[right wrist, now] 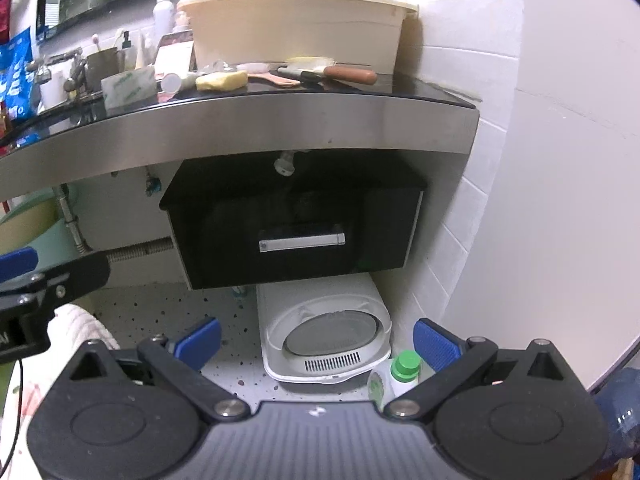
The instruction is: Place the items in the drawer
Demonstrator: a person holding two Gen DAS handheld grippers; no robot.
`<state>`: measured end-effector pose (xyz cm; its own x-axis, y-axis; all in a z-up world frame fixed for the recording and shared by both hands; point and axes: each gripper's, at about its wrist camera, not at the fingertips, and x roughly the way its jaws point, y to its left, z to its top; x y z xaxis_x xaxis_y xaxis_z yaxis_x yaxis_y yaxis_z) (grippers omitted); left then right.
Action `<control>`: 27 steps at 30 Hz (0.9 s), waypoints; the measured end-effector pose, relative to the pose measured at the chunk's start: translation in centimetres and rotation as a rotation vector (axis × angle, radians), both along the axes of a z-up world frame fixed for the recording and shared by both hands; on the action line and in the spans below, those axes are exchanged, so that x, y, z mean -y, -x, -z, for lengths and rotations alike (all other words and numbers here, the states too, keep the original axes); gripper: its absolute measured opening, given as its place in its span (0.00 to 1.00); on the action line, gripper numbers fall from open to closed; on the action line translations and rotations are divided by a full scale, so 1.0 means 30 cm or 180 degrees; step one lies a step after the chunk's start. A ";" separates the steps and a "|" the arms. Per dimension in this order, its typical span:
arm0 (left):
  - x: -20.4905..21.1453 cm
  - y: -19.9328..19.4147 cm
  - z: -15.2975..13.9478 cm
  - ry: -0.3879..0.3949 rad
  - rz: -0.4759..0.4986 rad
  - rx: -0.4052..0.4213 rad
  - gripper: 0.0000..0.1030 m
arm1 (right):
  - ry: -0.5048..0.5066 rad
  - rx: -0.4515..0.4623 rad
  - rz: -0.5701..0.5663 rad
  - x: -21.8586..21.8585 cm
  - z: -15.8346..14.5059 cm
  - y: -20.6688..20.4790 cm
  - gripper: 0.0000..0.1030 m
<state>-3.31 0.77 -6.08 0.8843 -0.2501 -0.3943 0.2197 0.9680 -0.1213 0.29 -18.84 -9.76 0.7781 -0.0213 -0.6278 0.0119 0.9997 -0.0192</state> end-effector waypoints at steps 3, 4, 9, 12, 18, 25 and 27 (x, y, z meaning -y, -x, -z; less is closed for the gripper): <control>0.025 0.000 -0.007 -0.0158 -0.0261 -0.0017 1.00 | -0.0009 0.0030 -0.0007 -0.002 -0.011 0.009 1.00; 0.031 -0.006 -0.007 -0.0213 -0.0341 -0.0070 1.00 | 0.0008 0.0031 0.0004 -0.004 -0.016 0.009 1.00; 0.022 -0.023 -0.004 -0.0182 -0.0298 -0.0216 1.00 | 0.0117 0.0069 -0.0032 -0.004 -0.033 0.014 1.00; 0.019 -0.033 -0.007 -0.0204 -0.0275 -0.0336 1.00 | 0.0119 0.0034 -0.0030 0.005 -0.038 0.012 1.00; 0.000 -0.017 -0.009 -0.0154 -0.0451 -0.0296 0.99 | 0.0058 -0.0028 0.0020 0.010 -0.039 0.007 1.00; 0.003 -0.025 -0.021 -0.0215 -0.0574 -0.0404 1.00 | 0.0000 -0.0082 0.0103 0.016 -0.033 -0.006 1.00; 0.000 -0.030 -0.021 -0.0173 -0.0569 -0.0420 1.00 | -0.0023 -0.0080 0.0138 0.018 -0.035 -0.007 1.00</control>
<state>-2.42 0.78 -5.44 0.8525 -0.0693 -0.5181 0.0298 0.9960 -0.0842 0.49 -19.37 -8.72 0.7605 -0.0502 -0.6474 0.0549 0.9984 -0.0129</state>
